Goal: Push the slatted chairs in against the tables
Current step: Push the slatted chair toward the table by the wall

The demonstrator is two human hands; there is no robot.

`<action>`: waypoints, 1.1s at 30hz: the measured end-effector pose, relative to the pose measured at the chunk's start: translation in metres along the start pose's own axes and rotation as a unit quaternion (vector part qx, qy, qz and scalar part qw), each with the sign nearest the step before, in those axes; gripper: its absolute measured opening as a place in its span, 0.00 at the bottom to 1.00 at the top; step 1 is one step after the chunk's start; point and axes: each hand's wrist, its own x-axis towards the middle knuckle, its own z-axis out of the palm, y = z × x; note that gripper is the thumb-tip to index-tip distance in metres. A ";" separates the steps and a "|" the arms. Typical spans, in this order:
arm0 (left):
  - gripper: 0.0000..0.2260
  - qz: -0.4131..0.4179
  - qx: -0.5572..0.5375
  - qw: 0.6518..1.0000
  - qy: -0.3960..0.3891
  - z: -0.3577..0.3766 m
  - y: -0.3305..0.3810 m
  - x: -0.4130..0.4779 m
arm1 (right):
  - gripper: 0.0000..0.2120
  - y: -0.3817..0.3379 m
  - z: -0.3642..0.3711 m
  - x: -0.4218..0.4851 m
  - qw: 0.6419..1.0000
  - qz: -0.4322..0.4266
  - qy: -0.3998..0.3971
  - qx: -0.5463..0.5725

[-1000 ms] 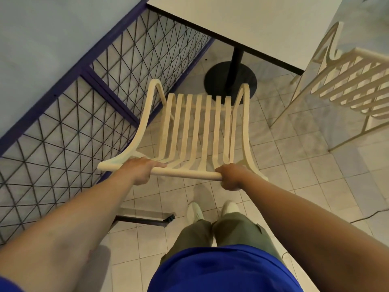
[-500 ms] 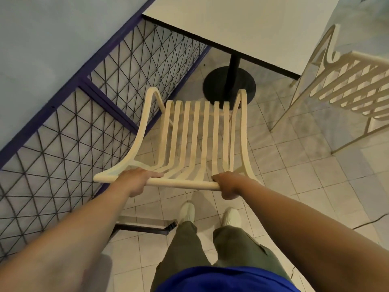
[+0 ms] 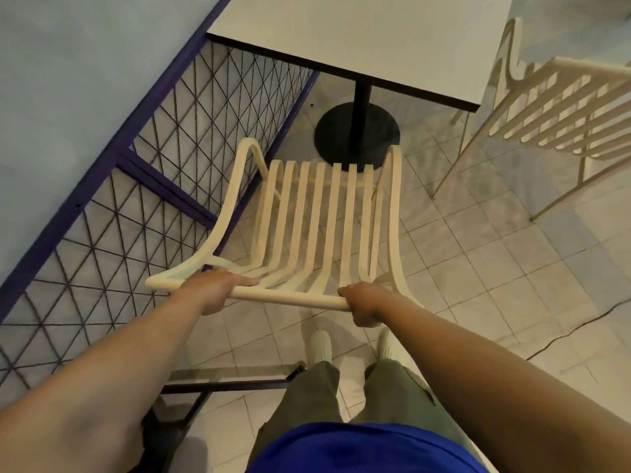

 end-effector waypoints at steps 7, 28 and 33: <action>0.39 0.015 0.038 0.999 0.008 -0.019 -0.043 0.018 | 0.20 -0.039 -0.001 0.018 0.999 0.026 0.013 0.039; 0.42 0.036 0.093 0.995 -0.030 -0.033 -0.076 0.025 | 0.26 -0.068 0.009 0.016 0.992 0.016 0.022 0.121; 0.41 0.036 0.090 0.995 -0.018 -0.029 -0.075 0.021 | 0.26 -0.068 0.005 0.016 0.995 0.007 0.020 0.098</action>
